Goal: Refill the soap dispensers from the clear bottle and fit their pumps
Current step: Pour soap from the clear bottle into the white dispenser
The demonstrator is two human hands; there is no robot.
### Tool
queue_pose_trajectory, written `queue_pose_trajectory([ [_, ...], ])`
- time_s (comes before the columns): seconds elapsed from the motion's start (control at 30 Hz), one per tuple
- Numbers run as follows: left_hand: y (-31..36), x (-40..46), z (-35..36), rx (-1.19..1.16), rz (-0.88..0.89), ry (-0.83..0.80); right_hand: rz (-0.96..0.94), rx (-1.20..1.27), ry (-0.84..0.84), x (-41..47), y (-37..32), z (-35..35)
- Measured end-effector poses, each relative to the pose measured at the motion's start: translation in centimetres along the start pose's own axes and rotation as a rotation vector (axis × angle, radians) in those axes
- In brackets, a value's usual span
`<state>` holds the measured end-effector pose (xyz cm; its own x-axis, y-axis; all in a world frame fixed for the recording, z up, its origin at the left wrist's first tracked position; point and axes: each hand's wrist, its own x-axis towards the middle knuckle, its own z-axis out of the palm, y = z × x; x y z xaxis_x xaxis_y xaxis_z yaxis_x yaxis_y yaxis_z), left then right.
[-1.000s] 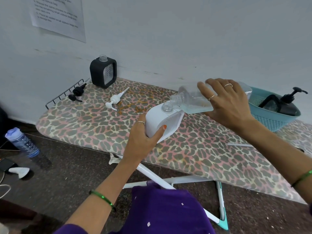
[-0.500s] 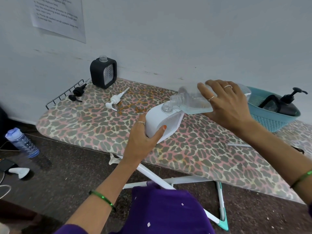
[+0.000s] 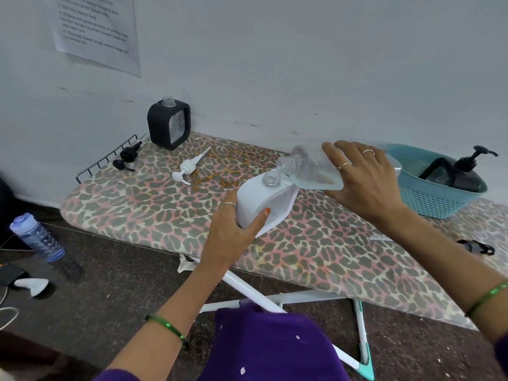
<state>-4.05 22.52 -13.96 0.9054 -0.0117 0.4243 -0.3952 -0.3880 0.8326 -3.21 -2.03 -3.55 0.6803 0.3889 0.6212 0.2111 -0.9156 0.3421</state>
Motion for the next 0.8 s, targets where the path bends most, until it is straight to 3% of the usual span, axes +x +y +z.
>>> queue_pose_trajectory([
  [0.3,0.2,0.0,-0.1,-0.029,-0.008,-0.01,0.152,0.179,-0.038,-0.3,-2.0,-0.2],
  [0.53,0.4,0.0,-0.1,-0.05,-0.015,-0.027,0.528,0.502,-0.047,-0.5,-2.9,0.0],
  [0.8,0.6,-0.1,-0.2,-0.056,-0.01,-0.018,0.765,0.845,0.06,-1.7,-2.3,0.6],
])
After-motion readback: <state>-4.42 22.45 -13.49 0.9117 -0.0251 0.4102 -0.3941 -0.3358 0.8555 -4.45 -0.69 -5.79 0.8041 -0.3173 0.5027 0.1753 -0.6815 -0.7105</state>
